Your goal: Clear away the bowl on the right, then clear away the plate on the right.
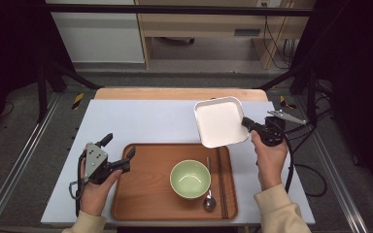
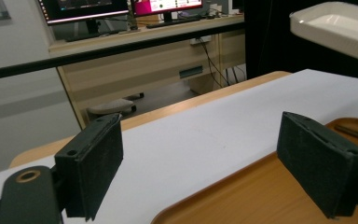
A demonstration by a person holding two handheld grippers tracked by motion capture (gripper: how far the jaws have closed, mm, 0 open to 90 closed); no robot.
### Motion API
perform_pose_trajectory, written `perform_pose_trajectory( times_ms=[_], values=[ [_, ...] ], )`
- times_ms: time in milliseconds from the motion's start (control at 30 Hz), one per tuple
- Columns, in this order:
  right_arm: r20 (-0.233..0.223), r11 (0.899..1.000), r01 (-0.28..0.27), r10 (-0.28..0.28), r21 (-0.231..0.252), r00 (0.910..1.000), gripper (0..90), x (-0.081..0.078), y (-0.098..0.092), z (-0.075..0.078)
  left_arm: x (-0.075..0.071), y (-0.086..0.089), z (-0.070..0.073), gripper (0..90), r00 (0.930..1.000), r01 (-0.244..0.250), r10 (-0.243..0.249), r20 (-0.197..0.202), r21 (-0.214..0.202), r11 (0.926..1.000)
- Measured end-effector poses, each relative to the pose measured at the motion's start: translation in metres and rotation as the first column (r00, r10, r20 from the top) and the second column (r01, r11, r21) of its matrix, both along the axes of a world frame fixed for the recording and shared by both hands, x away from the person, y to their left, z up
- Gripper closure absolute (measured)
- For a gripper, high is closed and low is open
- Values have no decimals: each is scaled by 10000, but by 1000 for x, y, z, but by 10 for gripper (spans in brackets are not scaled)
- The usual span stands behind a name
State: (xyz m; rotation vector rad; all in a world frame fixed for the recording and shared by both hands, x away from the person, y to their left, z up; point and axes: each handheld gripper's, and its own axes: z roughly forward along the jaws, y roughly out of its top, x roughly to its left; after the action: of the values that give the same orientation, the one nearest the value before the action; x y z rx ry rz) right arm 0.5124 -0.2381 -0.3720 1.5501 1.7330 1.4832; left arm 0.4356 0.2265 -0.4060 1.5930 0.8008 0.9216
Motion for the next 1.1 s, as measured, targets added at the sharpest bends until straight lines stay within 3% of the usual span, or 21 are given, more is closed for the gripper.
perform_pose_trajectory(
  times_ms=[267,433,467,533,667,900,1100],
  values=[
    [97,9984,-558,559,-40,9984,891,0,29,-2,13,-26,15,186,9986,424,-423,302,-46,9991],
    [145,9965,-820,822,-160,9965,891,-3,45,-4,8,-30,18,196,9988,456,-452,185,-222,9987],
    [149,9960,-875,878,-168,9960,891,-4,48,-4,8,-29,19,199,9987,417,-410,312,-215,9989],
    [210,9949,-985,989,-209,9949,891,-4,55,-4,6,-29,21,220,9993,342,-336,144,-425,9985],
    [276,9919,-1248,1255,-246,9917,891,-8,70,-3,3,-33,25,250,9996,290,-290,11,-418,9987],
    [486,9870,-1548,1568,-422,9864,891,-12,91,0,9,-54,33,278,9984,355,-377,-416,-534,9979],
    [590,9852,-1614,1647,-580,9846,891,-15,100,0,14,-70,34,288,9978,131,-159,-648,-434,9990]
  ],
)
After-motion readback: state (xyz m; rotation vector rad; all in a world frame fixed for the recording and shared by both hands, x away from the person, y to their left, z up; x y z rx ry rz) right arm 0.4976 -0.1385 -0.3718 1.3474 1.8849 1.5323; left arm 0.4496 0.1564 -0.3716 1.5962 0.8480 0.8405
